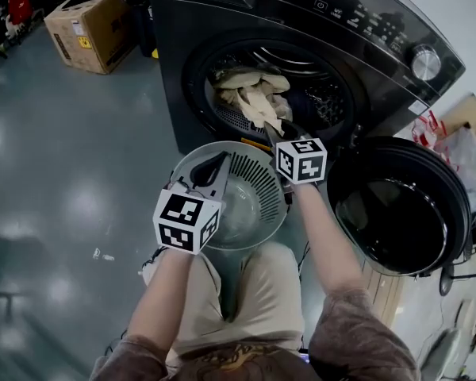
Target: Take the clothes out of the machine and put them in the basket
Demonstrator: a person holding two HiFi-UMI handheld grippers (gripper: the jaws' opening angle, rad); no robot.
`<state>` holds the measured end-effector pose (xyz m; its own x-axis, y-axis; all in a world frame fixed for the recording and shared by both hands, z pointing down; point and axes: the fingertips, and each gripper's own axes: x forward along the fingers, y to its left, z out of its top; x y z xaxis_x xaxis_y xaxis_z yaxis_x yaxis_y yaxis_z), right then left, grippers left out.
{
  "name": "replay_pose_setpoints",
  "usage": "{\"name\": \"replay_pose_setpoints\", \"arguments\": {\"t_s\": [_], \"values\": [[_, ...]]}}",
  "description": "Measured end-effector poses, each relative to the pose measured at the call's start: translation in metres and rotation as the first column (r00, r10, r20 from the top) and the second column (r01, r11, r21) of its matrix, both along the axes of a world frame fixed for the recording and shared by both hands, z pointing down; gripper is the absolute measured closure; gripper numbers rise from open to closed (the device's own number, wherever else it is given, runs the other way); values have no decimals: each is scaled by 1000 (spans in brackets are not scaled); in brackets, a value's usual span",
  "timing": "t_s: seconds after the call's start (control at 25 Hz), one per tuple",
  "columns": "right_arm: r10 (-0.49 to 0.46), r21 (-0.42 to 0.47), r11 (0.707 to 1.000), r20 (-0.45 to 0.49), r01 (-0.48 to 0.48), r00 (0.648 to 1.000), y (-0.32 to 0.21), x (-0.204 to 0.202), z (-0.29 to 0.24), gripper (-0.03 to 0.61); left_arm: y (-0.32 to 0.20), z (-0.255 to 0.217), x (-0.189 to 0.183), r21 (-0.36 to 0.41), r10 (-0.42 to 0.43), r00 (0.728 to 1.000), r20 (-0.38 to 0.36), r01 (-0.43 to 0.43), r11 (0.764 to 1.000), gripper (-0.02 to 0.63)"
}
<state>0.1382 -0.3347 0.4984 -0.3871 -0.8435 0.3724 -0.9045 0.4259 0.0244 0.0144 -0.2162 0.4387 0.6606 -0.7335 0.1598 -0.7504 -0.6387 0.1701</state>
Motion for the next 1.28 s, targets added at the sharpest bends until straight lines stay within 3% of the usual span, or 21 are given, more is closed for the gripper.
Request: {"name": "replay_pose_setpoints", "arguments": {"t_s": [0.4,1.08,1.28], "values": [[-81,12,997,48,80,996,89,-17,-15,534,-4,1,-2,4,-41,999,-3,41,999,611],[-230,-110,962,179,251,957,230,-74,18,535,-4,0,1,1,-67,998,-9,67,998,611],[-200,-105,970,167,220,965,237,-67,22,529,-3,0,1,2,-73,997,-12,73,997,611]]}}
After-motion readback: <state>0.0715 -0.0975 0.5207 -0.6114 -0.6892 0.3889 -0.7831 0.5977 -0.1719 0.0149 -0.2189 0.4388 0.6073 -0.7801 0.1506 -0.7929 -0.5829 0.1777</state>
